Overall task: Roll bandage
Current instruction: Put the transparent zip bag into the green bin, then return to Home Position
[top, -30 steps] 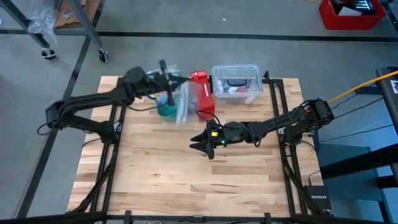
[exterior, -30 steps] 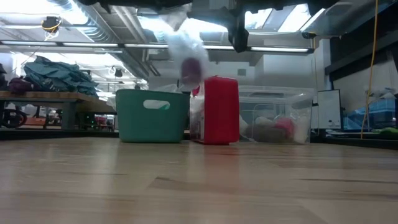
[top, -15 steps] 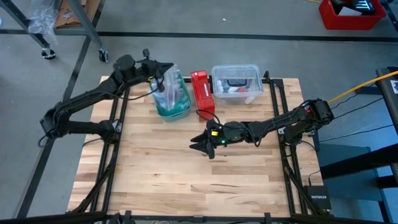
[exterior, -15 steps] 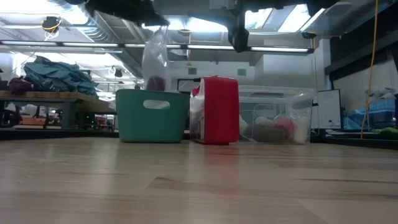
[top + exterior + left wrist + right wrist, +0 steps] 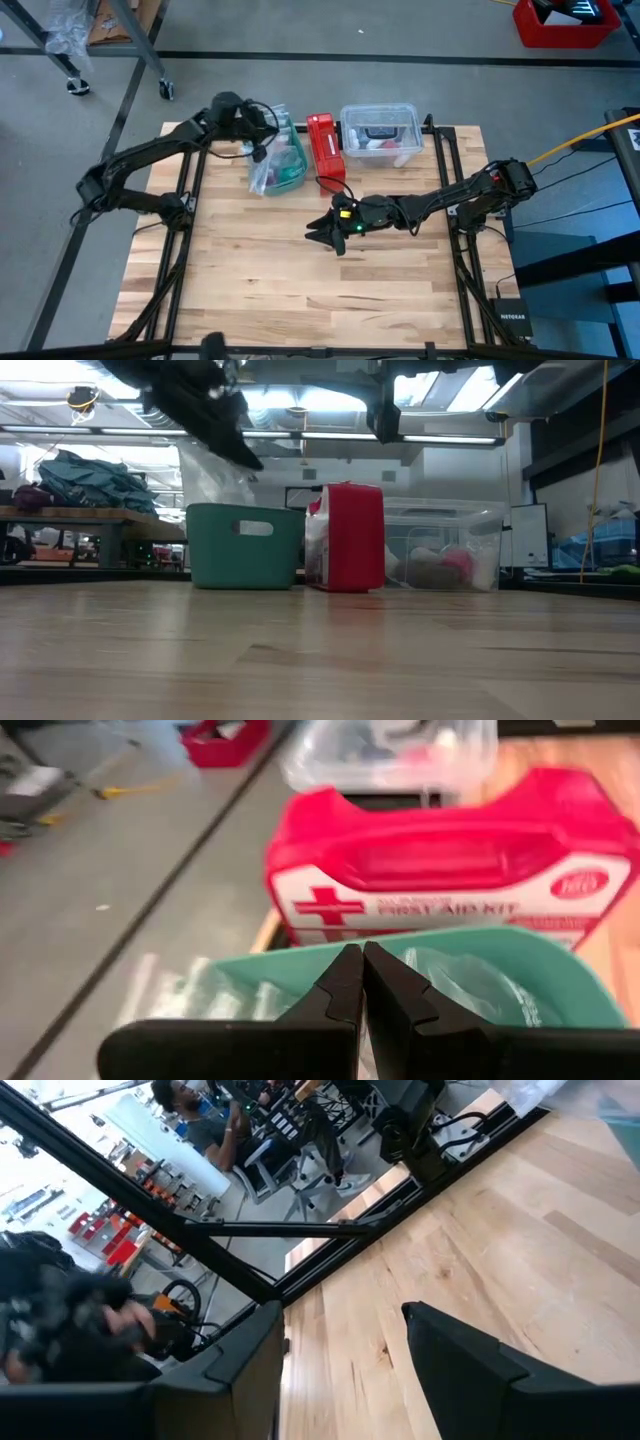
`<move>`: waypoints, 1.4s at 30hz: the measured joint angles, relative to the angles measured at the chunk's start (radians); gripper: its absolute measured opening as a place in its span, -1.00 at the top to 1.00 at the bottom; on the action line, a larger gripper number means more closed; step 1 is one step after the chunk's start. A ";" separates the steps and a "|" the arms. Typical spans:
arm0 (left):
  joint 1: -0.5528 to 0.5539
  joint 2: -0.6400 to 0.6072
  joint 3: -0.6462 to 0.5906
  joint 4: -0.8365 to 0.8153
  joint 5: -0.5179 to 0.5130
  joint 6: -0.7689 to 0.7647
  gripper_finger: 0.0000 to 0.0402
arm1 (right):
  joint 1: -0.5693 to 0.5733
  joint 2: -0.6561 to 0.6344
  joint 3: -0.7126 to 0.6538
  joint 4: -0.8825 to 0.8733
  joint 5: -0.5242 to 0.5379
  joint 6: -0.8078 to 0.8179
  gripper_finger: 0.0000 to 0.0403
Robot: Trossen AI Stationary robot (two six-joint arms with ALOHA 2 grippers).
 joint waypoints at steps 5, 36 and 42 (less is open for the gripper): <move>0.000 0.150 0.000 0.085 0.110 0.020 1.00 | 0.000 -0.001 0.000 0.002 0.001 0.024 -0.05; -0.009 0.402 0.000 0.459 0.185 -0.177 0.58 | 0.000 -0.001 0.001 0.039 0.000 0.024 -0.05; -0.009 0.362 0.000 0.515 0.140 -0.215 0.25 | 0.000 -0.001 0.001 0.038 0.000 0.015 -0.05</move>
